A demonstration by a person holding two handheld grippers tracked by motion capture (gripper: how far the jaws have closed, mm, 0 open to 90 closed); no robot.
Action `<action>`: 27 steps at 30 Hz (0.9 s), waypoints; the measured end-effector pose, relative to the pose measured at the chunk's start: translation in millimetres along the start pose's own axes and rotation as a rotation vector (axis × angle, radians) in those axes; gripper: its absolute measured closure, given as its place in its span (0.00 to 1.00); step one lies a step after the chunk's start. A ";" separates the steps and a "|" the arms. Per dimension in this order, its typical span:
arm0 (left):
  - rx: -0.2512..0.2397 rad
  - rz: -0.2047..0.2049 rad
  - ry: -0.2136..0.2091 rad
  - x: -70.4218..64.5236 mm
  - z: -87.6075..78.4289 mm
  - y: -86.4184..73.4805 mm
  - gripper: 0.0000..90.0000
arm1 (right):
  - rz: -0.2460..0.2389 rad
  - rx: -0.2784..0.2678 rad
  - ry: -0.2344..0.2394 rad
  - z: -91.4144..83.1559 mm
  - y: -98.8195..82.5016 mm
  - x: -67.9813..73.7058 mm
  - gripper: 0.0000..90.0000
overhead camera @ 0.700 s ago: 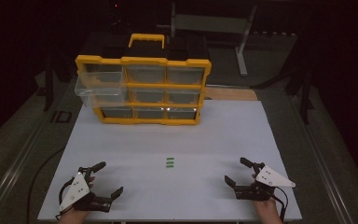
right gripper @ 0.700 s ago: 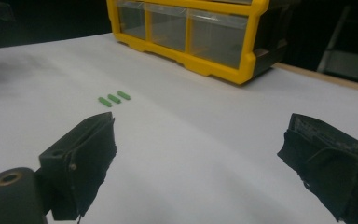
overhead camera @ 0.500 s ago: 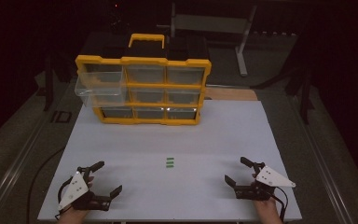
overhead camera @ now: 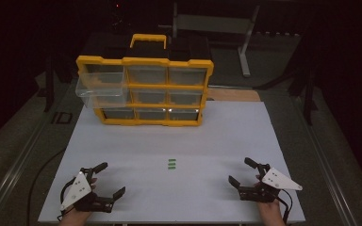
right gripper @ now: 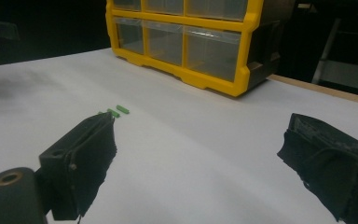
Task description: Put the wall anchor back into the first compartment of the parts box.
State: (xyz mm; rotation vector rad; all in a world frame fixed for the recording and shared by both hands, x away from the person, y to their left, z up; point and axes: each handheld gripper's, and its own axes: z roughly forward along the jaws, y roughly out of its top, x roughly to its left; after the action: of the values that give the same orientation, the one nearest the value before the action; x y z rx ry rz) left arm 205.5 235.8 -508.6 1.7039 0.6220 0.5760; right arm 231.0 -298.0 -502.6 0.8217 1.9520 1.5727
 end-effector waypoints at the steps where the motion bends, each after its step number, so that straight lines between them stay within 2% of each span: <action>1: 0.000 0.000 0.000 0.0 0.0 0.0 0.00 | 0.000 0.000 0.000 0.0 0.0 0.0 0.10; 2: -0.007 -0.014 -0.023 0.7 0.8 3.5 0.00 | 0.007 -0.004 0.003 -0.6 -0.1 -0.7 0.10; 5: 0.010 -0.004 -0.020 0.8 1.7 9.0 0.00 | 0.012 -0.002 0.002 -0.5 -0.5 -1.4 0.10; 6: 0.030 -0.015 -0.028 1.9 2.5 17.4 0.00 | 0.012 -0.002 0.003 -0.3 -0.5 -1.6 0.10; 7: 0.030 -0.015 -0.028 1.9 2.5 17.4 0.00 | 0.012 -0.002 0.003 -0.3 -0.5 -1.6 0.10; 8: 0.025 -0.041 -0.049 2.8 3.2 26.8 0.00 | 0.018 -0.004 0.004 -0.1 -0.5 -2.2 0.10; 9: 0.025 -0.041 -0.049 2.8 3.2 26.8 0.00 | 0.018 -0.004 0.004 -0.1 -0.5 -2.2 0.10; 10: 0.022 -0.046 -0.067 3.8 5.1 35.6 0.00 | 0.014 -0.002 0.005 0.5 -0.5 -2.1 0.10; 13: 0.037 -0.027 -0.069 4.8 8.0 43.7 0.00 | 0.010 -0.005 0.008 0.6 -0.2 -1.9 0.10; 15: 0.047 -0.041 -0.094 7.2 11.6 52.1 0.00 | 0.005 -0.003 0.009 0.8 0.2 -1.5 0.10; 16: 0.051 -0.050 -0.122 9.5 14.8 60.6 0.00 | 0.005 -0.005 0.010 0.9 0.3 -1.5 0.10; 17: 0.051 -0.050 -0.122 9.5 14.8 60.6 0.00 | 0.005 -0.005 0.010 0.9 0.3 -1.5 0.10; 18: 0.057 -0.046 -0.149 11.4 18.1 69.2 0.00 | 0.007 -0.007 0.009 1.3 0.3 -2.2 0.10; 19: 0.057 -0.046 -0.149 11.4 18.1 69.2 0.00 | 0.007 -0.007 0.009 1.3 0.3 -2.2 0.10; 20: 0.052 -0.042 -0.179 12.1 21.5 77.7 0.00 | 0.012 -0.010 0.011 1.6 0.3 -2.5 0.10; 23: 0.034 -0.026 -0.218 12.1 26.6 89.8 0.00 | 0.010 -0.011 0.018 3.0 0.5 -2.8 0.10; 27: 0.029 -0.004 -0.251 12.3 32.6 100.3 0.00 | 0.008 -0.008 0.020 3.4 1.2 -1.5 0.10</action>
State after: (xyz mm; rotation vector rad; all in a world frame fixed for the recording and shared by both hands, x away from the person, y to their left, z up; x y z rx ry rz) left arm 246.5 202.3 -416.6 1.7668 0.4553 0.3434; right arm 234.7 -296.6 -502.1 0.8142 1.9576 1.5976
